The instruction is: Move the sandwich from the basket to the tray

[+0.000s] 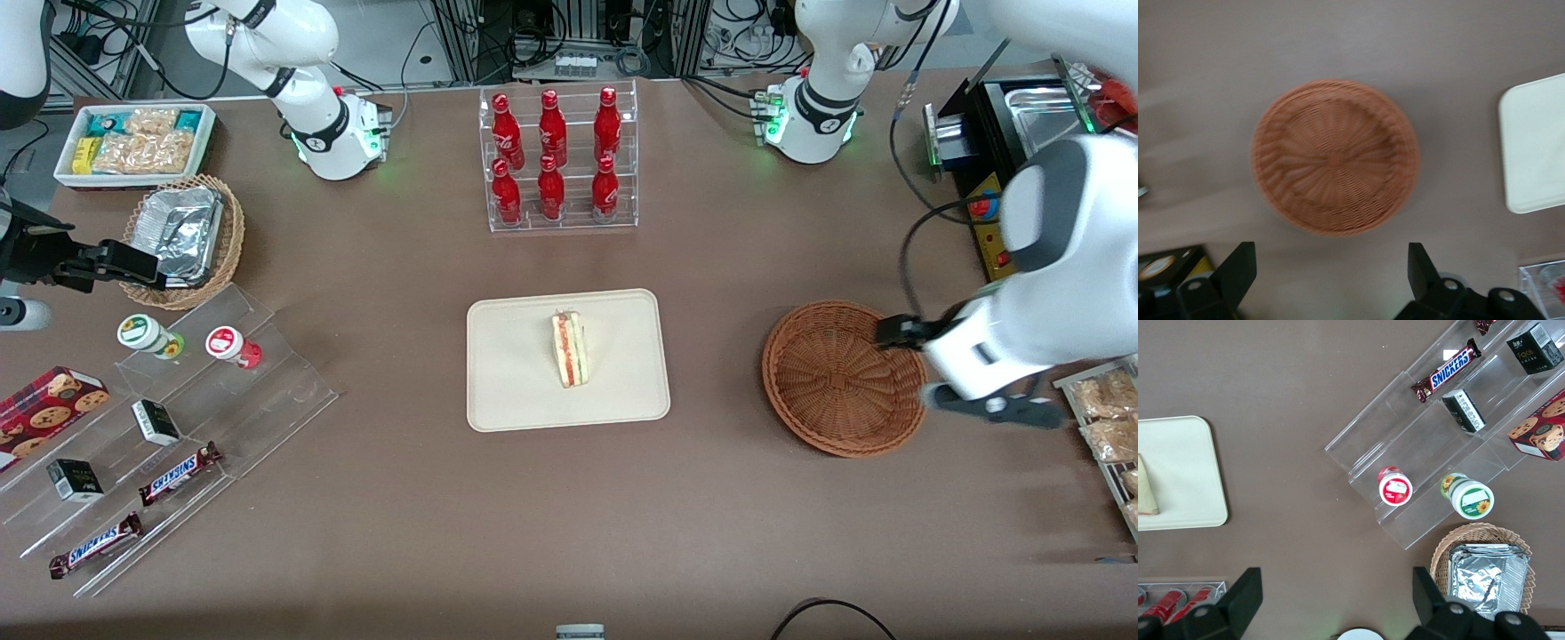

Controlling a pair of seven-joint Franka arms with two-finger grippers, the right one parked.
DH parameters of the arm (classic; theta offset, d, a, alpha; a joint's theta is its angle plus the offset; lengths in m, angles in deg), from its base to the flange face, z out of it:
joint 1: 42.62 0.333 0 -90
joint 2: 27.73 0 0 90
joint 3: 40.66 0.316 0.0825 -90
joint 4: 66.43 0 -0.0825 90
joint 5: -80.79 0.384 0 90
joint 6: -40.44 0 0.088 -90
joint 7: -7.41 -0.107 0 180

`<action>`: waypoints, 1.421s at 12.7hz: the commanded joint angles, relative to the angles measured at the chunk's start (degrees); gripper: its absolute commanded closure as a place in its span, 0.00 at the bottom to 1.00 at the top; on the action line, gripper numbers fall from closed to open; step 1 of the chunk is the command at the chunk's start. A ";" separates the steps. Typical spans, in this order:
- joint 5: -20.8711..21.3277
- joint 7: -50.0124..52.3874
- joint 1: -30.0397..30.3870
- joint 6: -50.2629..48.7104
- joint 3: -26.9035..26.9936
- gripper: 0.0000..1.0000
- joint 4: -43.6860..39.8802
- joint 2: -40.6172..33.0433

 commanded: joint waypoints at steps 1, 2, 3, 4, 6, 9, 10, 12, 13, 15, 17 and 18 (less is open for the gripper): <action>1.34 -0.50 2.72 0.59 -0.75 0.00 8.89 -8.50; 1.34 -0.50 2.81 0.59 -0.67 0.00 10.65 -10.26; 1.34 -0.41 3.07 0.50 -0.67 0.00 12.06 -11.75; 1.42 -0.33 2.99 -0.02 -0.75 0.00 12.34 -12.46; 1.43 -0.24 3.16 -1.25 -0.67 0.00 12.43 -14.40; 1.51 0.38 3.16 -3.36 -0.40 0.00 12.43 -16.16; 1.51 0.38 3.16 -3.89 0.03 0.00 13.12 -17.47; 1.34 0.38 5.87 -3.98 -0.40 0.00 17.24 -21.33; 1.25 0.38 6.15 -4.41 -0.49 0.00 17.87 -22.39; 0.99 0.29 7.81 -6.08 -1.27 0.00 16.66 -22.58; 0.81 0.29 9.49 -5.92 -3.04 0.00 15.77 -22.05; 0.90 0.29 9.41 -5.13 -3.04 0.00 16.03 -21.44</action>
